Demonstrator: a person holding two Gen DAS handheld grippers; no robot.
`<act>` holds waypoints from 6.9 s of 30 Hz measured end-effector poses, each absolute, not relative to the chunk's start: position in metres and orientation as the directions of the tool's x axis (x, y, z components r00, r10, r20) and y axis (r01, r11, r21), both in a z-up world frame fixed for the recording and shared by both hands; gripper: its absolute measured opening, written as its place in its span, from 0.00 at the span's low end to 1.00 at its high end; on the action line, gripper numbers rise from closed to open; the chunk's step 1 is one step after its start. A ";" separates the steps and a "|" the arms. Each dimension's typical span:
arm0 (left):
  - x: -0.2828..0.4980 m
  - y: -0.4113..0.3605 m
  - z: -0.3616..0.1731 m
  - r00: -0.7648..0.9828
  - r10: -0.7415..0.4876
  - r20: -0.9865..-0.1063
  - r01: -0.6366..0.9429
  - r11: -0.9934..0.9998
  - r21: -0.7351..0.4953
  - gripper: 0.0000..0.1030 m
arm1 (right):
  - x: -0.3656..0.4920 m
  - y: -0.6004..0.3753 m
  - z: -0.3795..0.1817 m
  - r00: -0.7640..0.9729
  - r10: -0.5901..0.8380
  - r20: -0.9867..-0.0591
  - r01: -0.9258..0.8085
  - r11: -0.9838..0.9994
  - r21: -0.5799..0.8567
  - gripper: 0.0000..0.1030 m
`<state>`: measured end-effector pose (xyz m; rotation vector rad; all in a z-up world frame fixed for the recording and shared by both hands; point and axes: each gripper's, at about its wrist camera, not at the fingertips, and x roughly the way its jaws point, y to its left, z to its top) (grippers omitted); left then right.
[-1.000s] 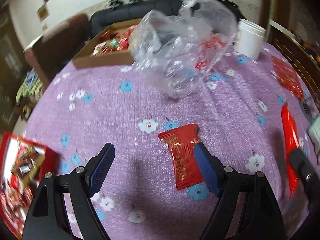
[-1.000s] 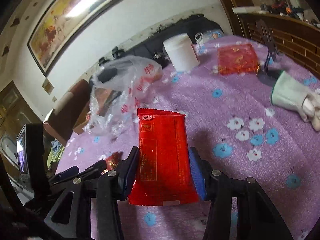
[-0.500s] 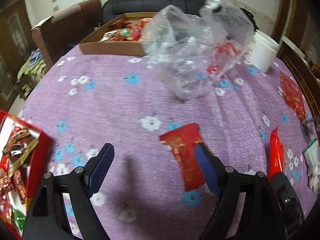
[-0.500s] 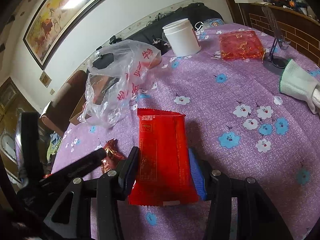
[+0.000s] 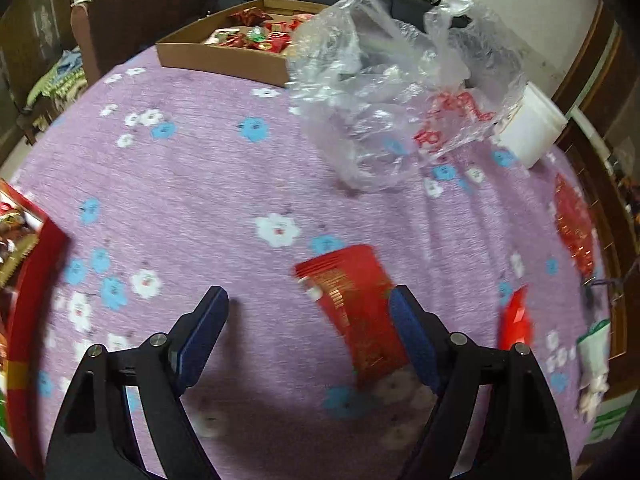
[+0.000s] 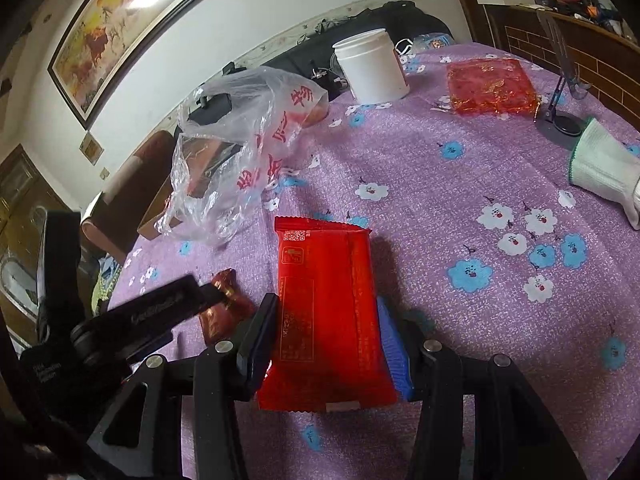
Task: Organize snacks
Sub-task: 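Close the left gripper on the small red packet while the right holds the long packet, then carry both red packets over the red-rimmed box, then lower both packets into the box and open both grippers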
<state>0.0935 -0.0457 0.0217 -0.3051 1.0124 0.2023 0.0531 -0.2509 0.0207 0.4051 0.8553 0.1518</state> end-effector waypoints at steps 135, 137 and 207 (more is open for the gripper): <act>-0.129 0.037 0.068 0.710 -0.133 -0.692 0.206 0.978 0.023 0.36 | 0.023 -0.214 0.026 0.708 0.117 -0.696 0.002 0.986 0.167 0.49; -0.134 0.046 0.074 0.728 -0.121 -0.674 0.186 0.982 0.025 0.37 | 0.015 -0.204 0.028 0.697 0.140 -0.703 -0.014 0.983 0.181 0.49; -0.157 0.231 0.049 0.747 0.207 -0.632 -0.253 0.967 0.018 0.38 | -0.083 0.103 0.037 0.523 0.504 -0.688 -0.599 0.791 0.124 0.51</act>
